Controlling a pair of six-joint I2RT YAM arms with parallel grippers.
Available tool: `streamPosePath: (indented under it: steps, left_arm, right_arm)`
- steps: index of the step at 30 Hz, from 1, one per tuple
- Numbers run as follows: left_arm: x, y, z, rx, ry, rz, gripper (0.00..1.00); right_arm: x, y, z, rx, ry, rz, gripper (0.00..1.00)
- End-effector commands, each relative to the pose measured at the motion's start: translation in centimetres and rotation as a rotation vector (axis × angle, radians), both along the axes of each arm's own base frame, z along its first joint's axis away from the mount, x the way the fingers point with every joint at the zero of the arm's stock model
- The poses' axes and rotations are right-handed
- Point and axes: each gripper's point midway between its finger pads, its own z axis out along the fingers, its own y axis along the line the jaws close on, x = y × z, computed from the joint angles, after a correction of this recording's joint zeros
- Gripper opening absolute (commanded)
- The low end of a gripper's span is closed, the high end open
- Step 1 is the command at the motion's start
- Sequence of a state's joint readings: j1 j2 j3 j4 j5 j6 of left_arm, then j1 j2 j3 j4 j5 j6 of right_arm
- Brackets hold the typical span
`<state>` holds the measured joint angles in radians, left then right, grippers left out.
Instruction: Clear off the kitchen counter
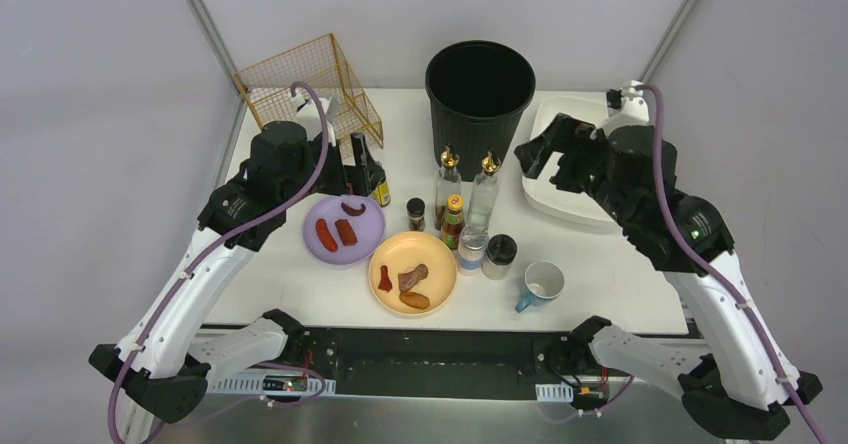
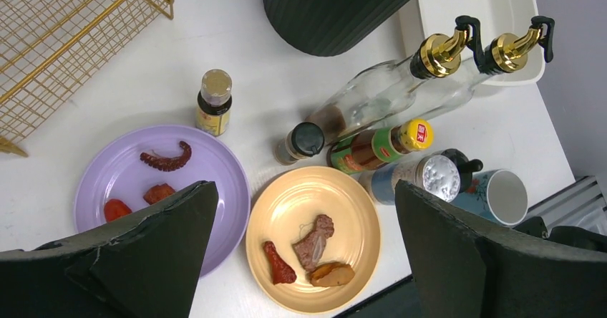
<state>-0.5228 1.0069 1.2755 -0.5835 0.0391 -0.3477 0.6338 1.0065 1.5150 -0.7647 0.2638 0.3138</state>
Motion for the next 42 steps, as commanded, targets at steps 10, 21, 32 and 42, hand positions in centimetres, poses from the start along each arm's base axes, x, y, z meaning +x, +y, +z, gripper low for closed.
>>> streamPosePath:
  steps: [10, 21, 32, 42]
  left_arm:
    - [-0.9, -2.5, -0.2, -0.044, 0.015, -0.145, 1.0]
    - [-0.1, -5.3, -0.7, -0.108, -0.128, -0.29, 1.0]
    - [3.2, -8.8, -2.5, -0.21, -0.249, -0.359, 1.0]
    - [4.1, -11.4, -2.6, -0.23, -0.352, -0.464, 1.0]
  right_arm:
    - [-2.6, -0.6, -1.1, -0.039, -0.061, 0.108, 0.99]
    - [-3.9, 0.7, -5.9, -0.063, 0.012, 0.216, 0.99]
    - [-5.8, 0.9, -7.9, -0.052, 0.041, 0.286, 0.99]
    - [-8.7, 1.5, -8.9, -0.009, 0.073, 0.403, 0.99]
